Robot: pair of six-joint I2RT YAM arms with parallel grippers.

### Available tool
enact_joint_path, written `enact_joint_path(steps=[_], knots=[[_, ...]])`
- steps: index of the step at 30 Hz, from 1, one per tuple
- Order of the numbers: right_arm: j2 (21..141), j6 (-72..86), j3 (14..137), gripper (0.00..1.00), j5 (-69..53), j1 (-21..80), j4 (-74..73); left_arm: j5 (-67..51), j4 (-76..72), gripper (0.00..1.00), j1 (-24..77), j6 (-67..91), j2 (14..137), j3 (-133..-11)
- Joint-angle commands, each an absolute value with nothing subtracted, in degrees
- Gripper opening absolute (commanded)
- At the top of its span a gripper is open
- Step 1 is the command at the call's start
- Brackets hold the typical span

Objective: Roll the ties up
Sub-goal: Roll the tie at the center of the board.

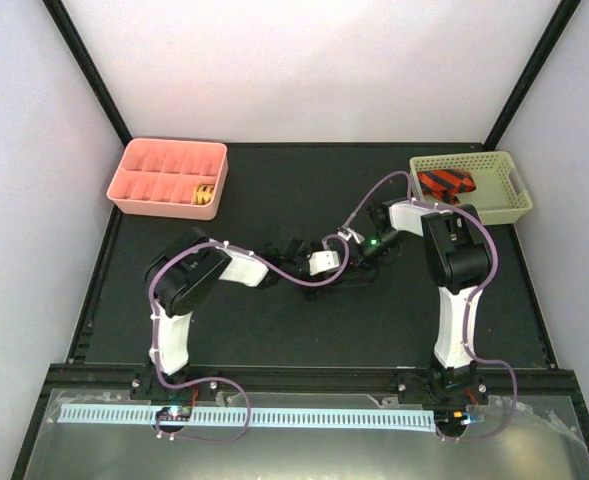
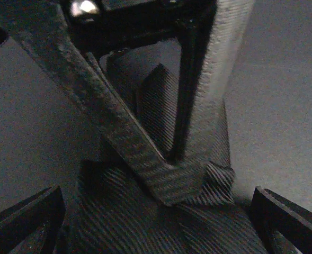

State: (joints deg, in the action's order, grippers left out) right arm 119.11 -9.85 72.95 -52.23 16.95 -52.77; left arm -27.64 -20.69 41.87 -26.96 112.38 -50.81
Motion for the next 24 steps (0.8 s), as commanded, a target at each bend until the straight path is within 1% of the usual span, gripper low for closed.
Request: enact_joint_path(steps=[1, 2, 7, 10, 11, 15, 18, 20, 22, 24], knots=[[118.9, -11.3, 73.3, 0.02, -52.3, 16.9, -55.5, -27.6, -16.3, 0.98, 42.3, -28.8, 114.8, -53.2], [118.6, -11.4, 73.2, 0.02, -52.7, 16.9, -55.6, -27.7, -16.3, 0.96, 42.3, -28.9, 114.8, -53.1], [118.0, -11.9, 73.1, 0.02, -54.7, 16.9, -56.7, -27.2, -13.9, 0.76, 42.1, -28.7, 115.6, -54.2], [117.7, -12.0, 72.6, 0.01, -55.4, 16.9, -57.2, -27.9, -12.2, 0.6, 42.0, -29.0, 115.7, -54.7], [117.6, -12.3, 72.6, 0.02, -55.7, 16.9, -57.5, -28.0, -12.0, 0.58, 42.0, -29.3, 115.6, -54.7], [117.9, -12.4, 72.4, 0.02, -56.3, 16.5, -58.0, -28.1, -11.3, 0.51, 42.0, -30.0, 115.5, -54.9], [118.4, -12.5, 72.4, 0.02, -56.6, 15.8, -58.2, -28.3, -11.0, 0.48, 41.8, -30.3, 115.6, -54.9], [118.9, -11.5, 71.9, 0.02, -55.6, 15.3, -57.0, -28.5, -11.0, 0.51, 41.6, -30.2, 115.5, -54.9], [120.1, -10.7, 71.2, 0.02, -53.9, 14.8, -56.0, -28.9, -11.4, 0.56, 41.2, -29.4, 115.4, -54.9], [121.4, -10.3, 70.3, 0.02, -52.0, 14.8, -54.9, -29.3, -12.7, 0.67, 40.6, -27.8, 114.8, -54.5]])
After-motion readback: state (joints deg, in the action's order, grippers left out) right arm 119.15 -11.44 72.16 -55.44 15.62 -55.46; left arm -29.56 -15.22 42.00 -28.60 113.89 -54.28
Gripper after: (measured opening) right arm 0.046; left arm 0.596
